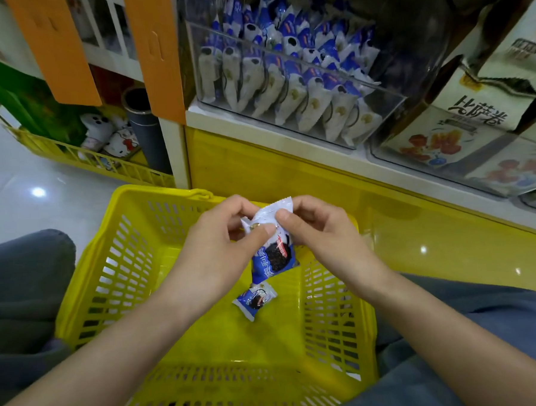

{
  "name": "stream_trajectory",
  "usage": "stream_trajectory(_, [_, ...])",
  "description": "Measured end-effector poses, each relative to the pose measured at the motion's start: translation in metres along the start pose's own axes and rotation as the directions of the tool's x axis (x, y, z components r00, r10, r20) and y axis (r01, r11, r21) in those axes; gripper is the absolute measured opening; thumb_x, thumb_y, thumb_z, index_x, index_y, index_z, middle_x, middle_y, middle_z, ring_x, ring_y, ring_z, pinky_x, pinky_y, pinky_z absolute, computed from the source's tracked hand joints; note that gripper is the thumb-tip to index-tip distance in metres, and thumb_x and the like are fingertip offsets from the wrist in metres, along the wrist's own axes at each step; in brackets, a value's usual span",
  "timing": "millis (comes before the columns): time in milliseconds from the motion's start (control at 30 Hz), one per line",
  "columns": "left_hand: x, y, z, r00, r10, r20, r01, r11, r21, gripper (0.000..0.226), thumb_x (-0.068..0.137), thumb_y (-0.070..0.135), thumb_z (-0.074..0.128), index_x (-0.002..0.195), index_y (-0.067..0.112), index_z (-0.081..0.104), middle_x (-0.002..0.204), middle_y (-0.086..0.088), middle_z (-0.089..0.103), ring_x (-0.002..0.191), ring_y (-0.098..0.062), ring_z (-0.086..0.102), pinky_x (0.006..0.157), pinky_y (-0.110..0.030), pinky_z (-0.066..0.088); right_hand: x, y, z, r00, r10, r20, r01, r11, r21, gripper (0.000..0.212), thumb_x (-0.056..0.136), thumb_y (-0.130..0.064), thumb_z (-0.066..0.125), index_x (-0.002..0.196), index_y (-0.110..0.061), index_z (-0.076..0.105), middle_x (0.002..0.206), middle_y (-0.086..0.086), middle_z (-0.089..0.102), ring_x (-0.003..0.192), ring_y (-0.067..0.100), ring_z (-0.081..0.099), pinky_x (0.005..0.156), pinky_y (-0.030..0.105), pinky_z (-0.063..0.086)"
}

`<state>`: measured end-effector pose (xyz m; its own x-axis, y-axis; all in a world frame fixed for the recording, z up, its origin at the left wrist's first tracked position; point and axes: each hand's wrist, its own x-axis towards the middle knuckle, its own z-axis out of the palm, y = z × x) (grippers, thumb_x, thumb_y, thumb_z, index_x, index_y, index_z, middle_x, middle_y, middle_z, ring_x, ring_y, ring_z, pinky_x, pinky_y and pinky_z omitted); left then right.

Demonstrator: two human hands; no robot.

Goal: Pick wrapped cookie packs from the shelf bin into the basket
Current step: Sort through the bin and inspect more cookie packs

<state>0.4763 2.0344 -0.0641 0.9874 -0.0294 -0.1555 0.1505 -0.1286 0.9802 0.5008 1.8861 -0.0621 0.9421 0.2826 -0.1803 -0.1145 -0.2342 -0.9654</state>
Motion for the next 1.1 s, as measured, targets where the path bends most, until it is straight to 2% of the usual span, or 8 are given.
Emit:
stream_trajectory(133, [-0.002,0.005,0.002,0.997,-0.063,-0.042,0.059,0.994,-0.087,0.017,0.089,0.017,0.056,0.074,0.011,0.058,0.073,-0.016,0.066,0.067,-0.019,0.057,0.075,-0.047,0.05,-0.002,0.0,0.001,0.999,-0.044,-0.02,0.045,0.998,0.051,0.004,0.087,-0.009,0.059,0.085,-0.008,0.062,0.081,0.006,0.065,0.074,0.013,0.059,0.069,0.028,0.049])
stream_trajectory(233, [0.0,0.005,0.001,0.993,-0.117,-0.026,0.111,0.979,-0.173,0.024,0.091,0.015,0.053,0.068,0.014,0.056,0.061,0.002,0.064,0.059,-0.008,0.057,0.065,-0.03,0.051,-0.006,0.001,0.004,0.981,-0.191,-0.044,0.184,0.975,-0.12,0.005,0.087,-0.013,0.061,0.083,-0.014,0.06,0.077,-0.004,0.062,0.072,0.008,0.058,0.067,0.023,0.048])
stream_trajectory(367, [0.001,0.001,0.003,0.994,-0.104,-0.013,0.1,0.974,-0.203,0.02,0.091,0.015,0.053,0.071,0.014,0.057,0.062,0.005,0.065,0.059,-0.003,0.06,0.059,-0.018,0.051,-0.009,0.002,0.004,0.925,-0.371,-0.078,0.312,0.861,-0.4,0.005,0.088,-0.019,0.06,0.085,-0.015,0.062,0.076,-0.006,0.06,0.072,0.005,0.056,0.064,0.019,0.045])
stream_trajectory(533, [0.004,-0.012,0.004,0.985,-0.014,-0.171,0.024,0.998,0.059,0.026,0.082,0.016,0.067,0.083,0.031,0.045,0.093,0.009,0.055,0.081,-0.011,0.054,0.071,-0.024,0.045,-0.004,0.006,0.003,0.934,-0.179,-0.31,0.104,0.964,-0.243,0.011,0.087,-0.014,0.061,0.077,-0.02,0.059,0.07,-0.006,0.061,0.066,0.007,0.055,0.064,0.027,0.047])
stream_trajectory(667, [-0.002,-0.014,0.007,0.994,0.103,-0.019,-0.093,0.952,0.291,0.027,0.085,0.016,0.063,0.095,0.036,0.048,0.098,0.018,0.057,0.089,0.001,0.055,0.074,-0.015,0.045,-0.001,0.008,0.003,0.95,0.015,-0.31,-0.032,0.998,-0.05,0.013,0.089,-0.014,0.059,0.076,-0.017,0.058,0.069,-0.001,0.063,0.065,0.011,0.06,0.061,0.036,0.053])
stream_trajectory(800, [-0.001,-0.018,0.009,0.996,-0.079,0.04,0.074,0.991,0.108,0.015,0.09,0.026,0.055,0.105,0.028,0.054,0.097,0.011,0.062,0.089,-0.009,0.06,0.082,-0.028,0.047,-0.004,0.007,0.008,0.992,0.094,-0.084,-0.077,0.98,0.181,0.013,0.092,-0.018,0.051,0.087,-0.013,0.062,0.081,-0.001,0.068,0.069,0.002,0.064,0.058,0.019,0.054])
stream_trajectory(967, [0.0,-0.015,0.012,0.976,-0.201,0.088,0.216,0.954,-0.209,0.005,0.092,0.025,0.05,0.094,0.028,0.054,0.093,-0.004,0.063,0.081,-0.012,0.063,0.067,-0.022,0.055,-0.005,0.006,0.006,0.999,-0.032,-0.025,0.029,0.993,-0.119,0.023,0.087,-0.011,0.061,0.109,-0.018,0.062,0.111,-0.001,0.065,0.096,0.01,0.061,0.079,0.018,0.051])
stream_trajectory(1100, [0.001,-0.014,0.016,0.951,-0.306,0.036,0.293,0.861,-0.416,0.012,0.096,0.023,0.044,0.096,0.025,0.056,0.093,-0.001,0.067,0.072,-0.007,0.068,0.069,-0.025,0.057,-0.007,0.007,0.012,0.999,0.04,0.01,-0.039,0.998,-0.057,0.034,0.085,-0.009,0.063,0.114,-0.023,0.052,0.112,-0.006,0.059,0.102,0.01,0.059,0.085,0.019,0.051])
